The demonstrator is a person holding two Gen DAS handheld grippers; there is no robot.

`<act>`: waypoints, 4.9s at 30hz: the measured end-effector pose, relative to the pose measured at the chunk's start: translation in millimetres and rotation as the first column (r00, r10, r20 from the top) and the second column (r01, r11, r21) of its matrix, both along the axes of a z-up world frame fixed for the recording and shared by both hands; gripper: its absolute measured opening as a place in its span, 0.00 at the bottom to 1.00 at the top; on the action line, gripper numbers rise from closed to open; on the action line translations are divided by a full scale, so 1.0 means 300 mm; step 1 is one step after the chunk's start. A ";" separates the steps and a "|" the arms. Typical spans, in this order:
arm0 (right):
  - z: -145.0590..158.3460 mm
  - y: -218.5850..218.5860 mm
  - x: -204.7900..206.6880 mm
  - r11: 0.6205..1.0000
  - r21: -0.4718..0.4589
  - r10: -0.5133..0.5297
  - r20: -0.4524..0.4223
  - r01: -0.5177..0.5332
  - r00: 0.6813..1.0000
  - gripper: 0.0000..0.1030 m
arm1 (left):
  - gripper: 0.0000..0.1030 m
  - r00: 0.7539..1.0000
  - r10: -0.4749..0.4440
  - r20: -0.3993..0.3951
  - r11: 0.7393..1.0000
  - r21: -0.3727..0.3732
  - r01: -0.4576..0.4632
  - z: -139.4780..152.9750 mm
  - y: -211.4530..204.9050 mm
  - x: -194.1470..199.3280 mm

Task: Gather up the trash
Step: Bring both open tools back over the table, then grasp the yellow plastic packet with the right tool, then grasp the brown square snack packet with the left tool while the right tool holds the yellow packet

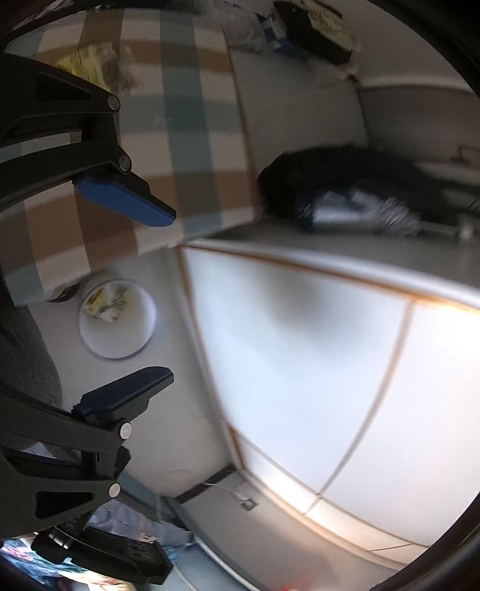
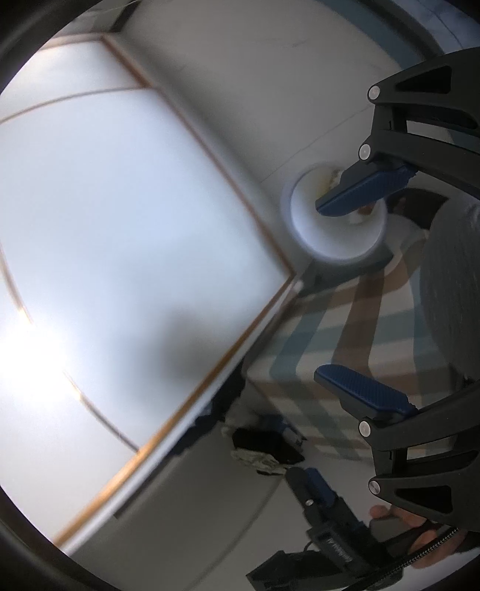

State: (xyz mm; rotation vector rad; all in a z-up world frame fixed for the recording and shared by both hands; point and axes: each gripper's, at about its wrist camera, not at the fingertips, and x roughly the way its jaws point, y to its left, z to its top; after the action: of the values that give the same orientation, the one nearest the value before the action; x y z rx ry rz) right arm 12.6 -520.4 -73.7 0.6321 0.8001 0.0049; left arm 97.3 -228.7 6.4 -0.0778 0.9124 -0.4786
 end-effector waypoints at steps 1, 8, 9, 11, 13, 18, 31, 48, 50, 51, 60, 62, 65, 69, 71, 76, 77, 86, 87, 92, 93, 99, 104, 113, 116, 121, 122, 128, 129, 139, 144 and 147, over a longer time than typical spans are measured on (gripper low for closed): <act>0.026 0.033 0.000 1.000 -0.010 0.018 0.020 -0.018 1.000 0.81 | 0.73 1.000 0.010 0.013 1.000 -0.004 -0.010 0.011 0.028 -0.004; 0.124 0.245 0.014 0.992 -0.047 0.125 0.104 -0.121 0.987 0.81 | 0.73 0.993 0.096 0.073 0.995 -0.036 -0.093 0.065 0.227 -0.048; 0.137 0.284 0.017 0.989 -0.056 0.146 0.116 -0.140 0.982 0.81 | 0.73 0.991 0.108 0.076 0.994 -0.039 -0.105 0.069 0.256 -0.051; 0.153 0.344 0.025 0.984 -0.065 0.176 0.137 -0.169 0.975 0.81 | 0.73 0.986 0.146 0.082 0.989 -0.042 -0.143 0.072 0.331 -0.051; 0.166 0.413 0.030 0.978 -0.070 0.206 0.157 -0.197 0.966 0.81 | 0.73 0.984 0.162 0.078 0.986 -0.050 -0.159 0.068 0.393 -0.052; 0.174 0.560 0.060 0.961 -0.086 0.272 0.160 -0.261 0.949 0.80 | 0.73 0.964 0.249 0.087 0.968 -0.031 -0.248 0.049 0.552 -0.075; 0.067 0.943 0.158 0.881 -0.167 0.453 0.018 -0.444 0.892 0.80 | 0.73 0.909 0.415 0.042 0.910 -0.017 -0.415 -0.144 0.923 -0.107; -0.202 1.287 0.393 0.749 -0.207 0.590 -0.224 -0.630 0.776 0.79 | 0.73 0.841 0.524 -0.136 0.838 -0.095 -0.537 -0.301 1.151 -0.069; -0.227 1.308 0.413 0.732 -0.230 0.598 -0.234 -0.642 0.766 0.75 | 0.73 0.843 0.518 -0.144 0.841 -0.097 -0.533 -0.306 1.156 -0.069; -0.240 1.316 0.421 0.726 -0.237 0.599 -0.243 -0.646 0.763 0.69 | 0.73 0.844 0.517 -0.145 0.841 -0.098 -0.532 -0.305 1.155 -0.068; -0.278 1.364 0.414 0.662 -0.319 0.626 -0.261 -0.678 0.735 0.52 | 0.73 0.847 0.512 -0.147 0.848 -0.075 -0.525 -0.311 1.147 -0.059; -0.279 1.362 0.413 0.662 -0.341 0.616 -0.259 -0.667 0.744 0.41 | 0.73 0.846 0.513 -0.144 0.847 -0.073 -0.526 -0.310 1.146 -0.060; -0.280 1.363 0.414 0.648 -0.396 0.592 -0.276 -0.651 0.757 0.20 | 0.73 0.847 0.512 -0.139 0.849 -0.066 -0.524 -0.310 1.139 -0.063; -0.275 1.339 0.417 0.665 -0.354 0.600 -0.271 -0.658 0.752 0.11 | 0.74 0.848 0.510 -0.145 0.851 -0.057 -0.522 -0.319 1.136 -0.061; -0.277 1.321 0.426 0.695 -0.301 0.597 -0.263 -0.653 0.758 0.09 | 0.73 0.844 0.517 -0.141 0.848 -0.047 -0.527 -0.320 1.136 -0.060; -0.247 1.264 0.419 0.750 -0.231 0.582 -0.215 -0.620 0.784 0.03 | 0.74 0.837 0.534 -0.123 0.842 -0.011 -0.539 -0.328 1.135 -0.063; -0.240 1.250 0.416 0.760 -0.215 0.580 -0.204 -0.614 0.789 0.03 | 0.74 0.834 0.538 -0.123 0.840 0.000 -0.542 -0.333 1.133 -0.062; -0.136 1.062 0.361 0.840 -0.030 0.541 -0.053 -0.542 0.840 0.02 | 0.74 0.879 0.462 -0.122 0.887 0.083 -0.454 -0.351 1.025 -0.059; -0.121 1.048 0.352 0.842 -0.033 0.537 -0.042 -0.538 0.843 0.02 | 0.74 0.883 0.450 -0.129 0.892 0.093 -0.441 -0.355 1.013 -0.057; -0.042 0.946 0.304 0.868 -0.046 0.496 0.016 -0.495 0.868 0.02 | 0.74 0.918 0.370 -0.143 0.927 0.126 -0.354 -0.358 0.911 -0.054; -0.032 0.927 0.297 0.872 -0.040 0.489 0.025 -0.488 0.872 0.02 | 0.74 0.925 0.349 -0.148 0.935 0.123 -0.333 -0.357 0.890 -0.058; 0.025 0.807 0.256 0.900 -0.041 0.435 0.073 -0.433 0.897 0.02 | 0.73 0.956 0.192 -0.220 0.977 0.138 -0.164 -0.389 0.744 -0.056; 0.039 0.727 0.217 0.905 -0.052 0.424 0.075 -0.421 0.902 0.03 | 0.73 0.970 0.072 -0.234 0.984 0.175 -0.031 -0.426 0.638 -0.057; 0.068 0.631 0.158 0.913 -0.067 0.407 0.082 -0.402 0.910 0.03 | 0.76 0.949 -0.003 -0.316 0.969 0.235 0.081 -0.500 0.545 -0.026; 0.064 0.615 0.145 0.915 -0.058 0.402 0.085 -0.398 0.912 0.03 | 0.76 0.955 -0.015 -0.295 0.953 0.285 0.103 -0.508 0.521 -0.026; 0.061 0.595 0.138 0.921 -0.040 0.389 0.102 -0.387 0.915 0.03 | 0.73 0.962 -0.035 -0.270 0.926 0.353 0.132 -0.519 0.490 -0.035; 0.061 0.594 0.138 0.920 -0.036 0.391 0.105 -0.389 0.914 0.03 | 0.67 0.964 -0.024 -0.266 0.928 0.353 0.121 -0.516 0.496 -0.033; 0.054 0.592 0.131 0.920 -0.040 0.392 0.111 -0.390 0.913 0.03 | 0.36 0.965 0.025 -0.261 0.945 0.322 0.062 -0.501 0.562 -0.020; 0.054 0.592 0.130 0.919 -0.040 0.394 0.112 -0.392 0.912 0.03 | 0.30 0.963 0.032 -0.267 0.951 0.304 0.053 -0.503 0.573 -0.014; 0.053 0.585 0.127 0.922 -0.030 0.386 0.127 -0.386 0.914 0.03 | 0.04 0.945 0.087 -0.315 0.977 0.212 -0.019 -0.511 0.651 0.030; 0.054 0.585 0.126 0.923 -0.028 0.383 0.128 -0.383 0.915 0.03 | 0.02 0.945 0.084 -0.315 0.985 0.172 -0.030 -0.494 0.675 0.029; 0.053 0.584 0.127 0.923 -0.028 0.383 0.129 -0.383 0.915 0.03 | 0.02 0.951 0.082 -0.299 0.985 0.171 -0.031 -0.470 0.679 0.019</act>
State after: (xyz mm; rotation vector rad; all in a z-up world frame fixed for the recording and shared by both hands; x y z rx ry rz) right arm 50.5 -345.0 -57.7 0.4584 0.7844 0.4017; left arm 103.1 -24.9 -134.5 -0.0273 1.2472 -0.3399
